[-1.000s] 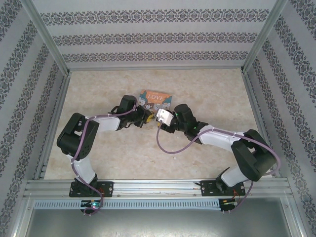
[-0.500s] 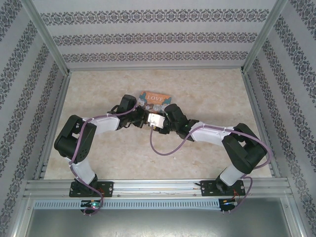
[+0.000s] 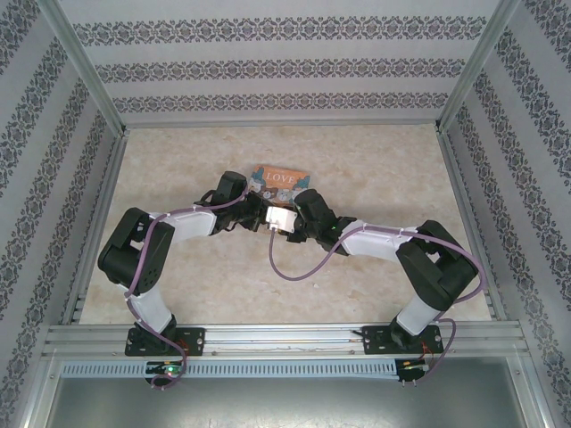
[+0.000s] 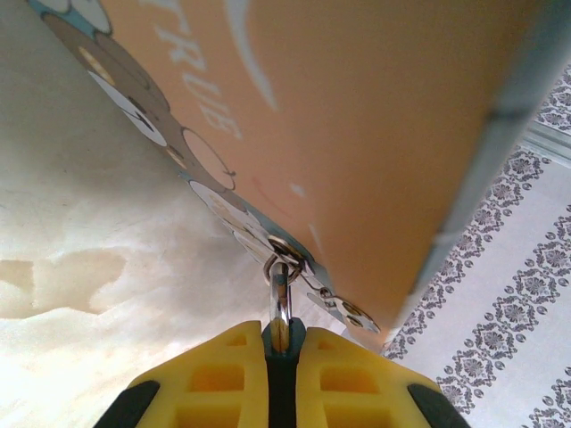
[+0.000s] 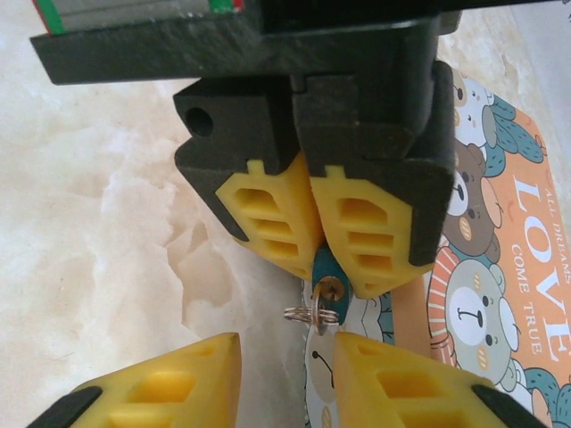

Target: Unlock the padlock with the key

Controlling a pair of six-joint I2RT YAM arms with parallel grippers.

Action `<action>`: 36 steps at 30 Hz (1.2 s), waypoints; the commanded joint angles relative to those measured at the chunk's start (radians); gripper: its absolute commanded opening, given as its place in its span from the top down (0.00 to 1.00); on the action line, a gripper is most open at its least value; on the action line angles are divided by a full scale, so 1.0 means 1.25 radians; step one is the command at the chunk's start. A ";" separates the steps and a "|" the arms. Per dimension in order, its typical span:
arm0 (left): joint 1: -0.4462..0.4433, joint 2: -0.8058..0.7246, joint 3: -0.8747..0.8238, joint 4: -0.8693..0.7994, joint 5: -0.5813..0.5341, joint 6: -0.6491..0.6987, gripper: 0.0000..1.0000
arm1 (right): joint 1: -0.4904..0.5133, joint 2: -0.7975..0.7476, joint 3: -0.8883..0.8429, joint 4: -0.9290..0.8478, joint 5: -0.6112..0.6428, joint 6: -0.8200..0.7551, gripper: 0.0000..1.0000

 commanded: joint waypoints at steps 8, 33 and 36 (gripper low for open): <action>-0.013 -0.020 -0.009 0.032 0.003 -0.014 1.00 | 0.009 0.027 0.043 0.014 0.018 -0.020 0.75; -0.015 -0.014 0.000 0.050 0.010 -0.033 1.00 | 0.022 0.061 0.032 0.058 0.019 0.040 0.92; -0.016 -0.010 0.002 0.055 0.013 -0.032 1.00 | 0.023 0.062 0.030 0.063 0.021 0.049 1.00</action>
